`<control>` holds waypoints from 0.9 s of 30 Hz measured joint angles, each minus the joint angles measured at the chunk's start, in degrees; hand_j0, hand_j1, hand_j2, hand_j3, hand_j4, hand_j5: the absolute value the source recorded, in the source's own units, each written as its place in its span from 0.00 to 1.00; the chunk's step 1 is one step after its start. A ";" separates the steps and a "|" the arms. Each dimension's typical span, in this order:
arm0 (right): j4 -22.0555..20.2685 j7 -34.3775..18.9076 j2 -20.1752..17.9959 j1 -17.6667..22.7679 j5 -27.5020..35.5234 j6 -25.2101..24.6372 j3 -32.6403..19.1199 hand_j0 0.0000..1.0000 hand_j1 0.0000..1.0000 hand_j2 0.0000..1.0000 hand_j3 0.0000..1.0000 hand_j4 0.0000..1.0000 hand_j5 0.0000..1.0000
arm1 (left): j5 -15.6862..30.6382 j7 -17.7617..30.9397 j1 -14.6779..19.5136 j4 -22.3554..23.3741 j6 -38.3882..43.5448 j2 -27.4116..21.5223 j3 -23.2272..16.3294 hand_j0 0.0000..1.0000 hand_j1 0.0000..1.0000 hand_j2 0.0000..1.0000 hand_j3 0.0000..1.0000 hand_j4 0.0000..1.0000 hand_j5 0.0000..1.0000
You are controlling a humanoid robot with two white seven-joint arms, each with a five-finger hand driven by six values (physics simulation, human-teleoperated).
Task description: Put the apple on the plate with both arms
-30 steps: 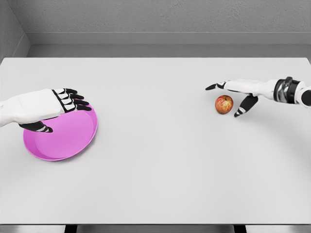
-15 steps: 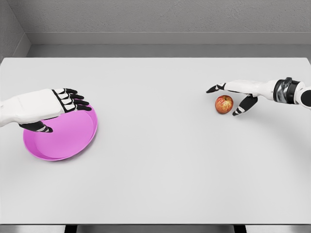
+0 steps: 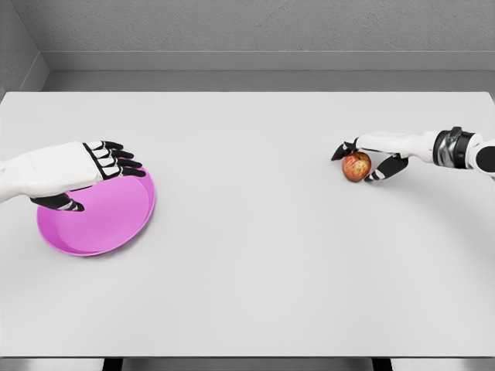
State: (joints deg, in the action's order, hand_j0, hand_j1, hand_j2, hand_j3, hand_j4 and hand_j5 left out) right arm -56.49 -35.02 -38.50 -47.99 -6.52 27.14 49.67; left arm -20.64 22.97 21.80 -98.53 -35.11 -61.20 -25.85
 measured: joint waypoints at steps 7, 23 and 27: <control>0.00 0.01 0.15 -0.09 -0.01 0.69 -0.04 0.47 0.47 0.47 0.47 0.47 0.47 | 0.00 0.00 0.00 0.00 0.00 -0.07 0.04 1.00 1.00 1.00 1.00 1.00 1.00; -4.80 -0.02 4.59 -3.25 1.41 7.72 -0.20 0.35 0.35 0.35 0.35 0.35 0.35 | 0.01 -0.01 0.00 -0.03 0.00 -0.13 0.02 1.00 1.00 1.00 1.00 1.00 1.00; -11.59 -0.04 8.27 -4.92 2.62 8.00 0.54 0.35 0.35 0.35 0.35 0.35 0.35 | 0.00 -0.01 0.00 -0.03 0.00 -0.16 0.00 1.00 1.00 1.00 1.00 1.00 1.00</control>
State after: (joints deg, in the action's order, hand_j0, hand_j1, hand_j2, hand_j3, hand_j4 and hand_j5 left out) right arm -68.09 -35.06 -30.23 -52.91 -3.90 35.15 50.20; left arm -20.64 22.97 21.80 -98.55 -35.11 -61.36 -25.85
